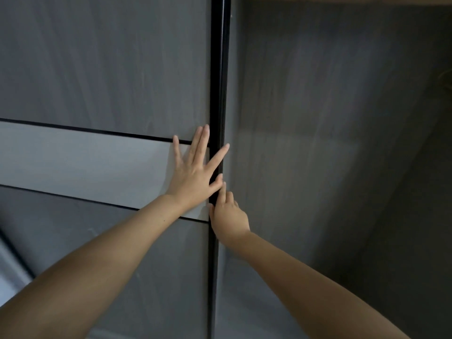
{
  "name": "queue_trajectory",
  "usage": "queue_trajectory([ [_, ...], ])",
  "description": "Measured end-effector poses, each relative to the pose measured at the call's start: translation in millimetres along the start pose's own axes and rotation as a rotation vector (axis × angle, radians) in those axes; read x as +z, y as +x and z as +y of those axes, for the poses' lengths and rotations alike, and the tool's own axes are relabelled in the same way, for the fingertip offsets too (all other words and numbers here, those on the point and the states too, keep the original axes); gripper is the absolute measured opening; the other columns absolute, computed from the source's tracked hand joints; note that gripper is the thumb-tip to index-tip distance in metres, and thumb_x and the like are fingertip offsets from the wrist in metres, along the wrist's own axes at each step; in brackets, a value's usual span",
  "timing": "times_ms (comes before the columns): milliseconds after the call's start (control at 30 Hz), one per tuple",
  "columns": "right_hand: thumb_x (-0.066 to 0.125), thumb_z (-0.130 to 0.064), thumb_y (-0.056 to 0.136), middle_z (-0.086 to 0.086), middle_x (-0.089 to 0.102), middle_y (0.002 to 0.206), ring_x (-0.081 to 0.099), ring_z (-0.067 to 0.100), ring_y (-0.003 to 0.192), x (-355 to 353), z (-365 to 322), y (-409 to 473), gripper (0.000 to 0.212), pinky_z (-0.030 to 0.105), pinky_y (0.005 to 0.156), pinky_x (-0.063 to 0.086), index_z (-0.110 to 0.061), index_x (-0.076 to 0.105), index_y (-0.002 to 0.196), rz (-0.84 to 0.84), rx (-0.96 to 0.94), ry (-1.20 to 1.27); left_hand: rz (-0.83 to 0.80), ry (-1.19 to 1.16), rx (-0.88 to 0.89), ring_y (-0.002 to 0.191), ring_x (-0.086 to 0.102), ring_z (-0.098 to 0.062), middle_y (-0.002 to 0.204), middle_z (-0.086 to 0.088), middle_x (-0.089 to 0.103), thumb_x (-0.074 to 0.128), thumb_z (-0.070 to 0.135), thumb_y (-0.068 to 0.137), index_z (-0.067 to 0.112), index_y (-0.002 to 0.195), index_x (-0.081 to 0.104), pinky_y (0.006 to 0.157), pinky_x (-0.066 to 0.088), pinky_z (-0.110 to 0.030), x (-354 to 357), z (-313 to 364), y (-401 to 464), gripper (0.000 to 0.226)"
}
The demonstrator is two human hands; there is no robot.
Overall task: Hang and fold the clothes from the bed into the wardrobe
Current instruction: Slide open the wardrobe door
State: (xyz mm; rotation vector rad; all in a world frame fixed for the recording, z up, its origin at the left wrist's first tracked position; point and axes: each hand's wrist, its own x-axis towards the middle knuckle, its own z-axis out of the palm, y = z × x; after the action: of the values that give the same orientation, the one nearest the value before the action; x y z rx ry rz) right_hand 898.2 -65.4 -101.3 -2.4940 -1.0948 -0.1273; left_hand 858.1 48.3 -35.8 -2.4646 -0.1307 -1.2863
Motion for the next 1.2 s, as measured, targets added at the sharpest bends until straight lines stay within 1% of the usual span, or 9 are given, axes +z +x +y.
queue_trajectory([
  [100, 0.029, -0.038, 0.104, 0.009, 0.022, 0.155, 0.041, 0.022, 0.134, 11, -7, 6, 0.072, 0.032, 0.091, 0.049, -0.003, -0.014, 0.149, 0.010, 0.042, 0.019, -0.010, 0.000, 0.031, 0.144, 0.009, -0.037, 0.153, -0.030, 0.013, 0.056, 0.040, 0.085, 0.021, 0.146, 0.031, 0.107, 0.004, -0.070, 0, -8, -2, 0.069],
  [300, 0.028, -0.040, 0.104, 0.007, 0.027, 0.153, 0.047, 0.019, 0.129, 18, -9, 9, 0.073, 0.030, 0.084, 0.051, -0.002, -0.015, 0.149, 0.035, 0.039, -0.023, -0.040, 0.018, 0.026, 0.143, 0.010, -0.037, 0.152, -0.030, 0.015, 0.047, 0.042, 0.086, 0.022, 0.145, 0.031, 0.106, 0.008, -0.071, 2, -10, -4, 0.064],
  [500, 0.029, -0.040, 0.103, 0.009, 0.025, 0.153, 0.052, 0.027, 0.122, 8, -6, 8, 0.069, 0.035, 0.080, 0.049, -0.009, -0.008, 0.152, -0.031, 0.005, 0.027, -0.078, 0.006, -0.006, 0.144, 0.014, -0.038, 0.153, -0.029, 0.017, 0.057, 0.037, 0.086, 0.021, 0.145, 0.037, 0.108, 0.010, -0.070, -4, -8, -6, 0.064],
  [600, 0.031, -0.044, 0.101, 0.010, 0.028, 0.150, 0.048, 0.033, 0.124, -9, 8, 7, 0.064, 0.041, 0.085, 0.046, -0.018, 0.005, 0.153, -0.065, -0.054, 0.051, 0.035, -0.004, -0.025, 0.138, 0.029, -0.036, 0.149, -0.023, 0.027, 0.060, 0.029, 0.084, 0.014, 0.135, 0.050, 0.107, 0.017, -0.068, -12, -3, -6, 0.055],
  [700, 0.033, -0.044, 0.101, 0.011, 0.033, 0.147, 0.046, 0.034, 0.126, -35, 34, 10, 0.058, 0.043, 0.090, 0.044, -0.018, 0.020, 0.151, -0.014, -0.028, -0.011, 0.215, -0.054, 0.127, 0.122, 0.040, -0.030, 0.135, -0.014, 0.033, 0.057, 0.024, 0.084, 0.011, 0.124, 0.059, 0.105, 0.030, -0.057, -23, 7, 8, 0.042],
  [767, 0.036, -0.044, 0.100, 0.013, 0.036, 0.145, 0.044, 0.035, 0.127, -55, 56, 12, 0.056, 0.043, 0.094, 0.043, -0.016, 0.026, 0.148, 0.043, 0.040, -0.066, 0.218, -0.140, 0.226, 0.116, 0.046, -0.032, 0.130, -0.015, 0.044, 0.056, 0.023, 0.085, 0.009, 0.122, 0.061, 0.099, 0.036, -0.049, -28, 24, 25, 0.040],
  [867, 0.038, -0.044, 0.100, 0.013, 0.039, 0.144, 0.039, 0.034, 0.130, -80, 99, -4, 0.055, 0.045, 0.096, 0.041, -0.016, 0.029, 0.146, 0.101, 0.187, -0.132, 0.058, -0.351, 0.242, 0.104, 0.056, -0.036, 0.116, -0.016, 0.060, 0.056, 0.023, 0.084, 0.005, 0.124, 0.058, 0.088, 0.044, -0.044, -27, 65, 43, 0.044],
  [967, 0.036, -0.045, 0.099, 0.012, 0.041, 0.143, 0.038, 0.033, 0.130, -101, 147, -42, 0.054, 0.046, 0.098, 0.038, -0.016, 0.031, 0.144, 0.128, 0.355, -0.198, -0.134, -0.614, 0.129, 0.097, 0.059, -0.034, 0.103, -0.011, 0.064, 0.056, 0.021, 0.088, 0.006, 0.128, 0.054, 0.081, 0.048, -0.043, -14, 111, 52, 0.043],
  [1200, 0.037, -0.049, 0.098, 0.012, 0.045, 0.139, 0.041, 0.032, 0.128, -128, 251, -209, 0.056, 0.046, 0.098, 0.036, -0.019, 0.031, 0.145, 0.122, 0.818, -0.283, -0.639, -0.919, 0.205, 0.104, 0.055, -0.031, 0.107, -0.010, 0.060, 0.053, 0.040, 0.093, 0.012, 0.119, 0.056, 0.090, 0.045, -0.044, 26, 281, 43, 0.039],
])
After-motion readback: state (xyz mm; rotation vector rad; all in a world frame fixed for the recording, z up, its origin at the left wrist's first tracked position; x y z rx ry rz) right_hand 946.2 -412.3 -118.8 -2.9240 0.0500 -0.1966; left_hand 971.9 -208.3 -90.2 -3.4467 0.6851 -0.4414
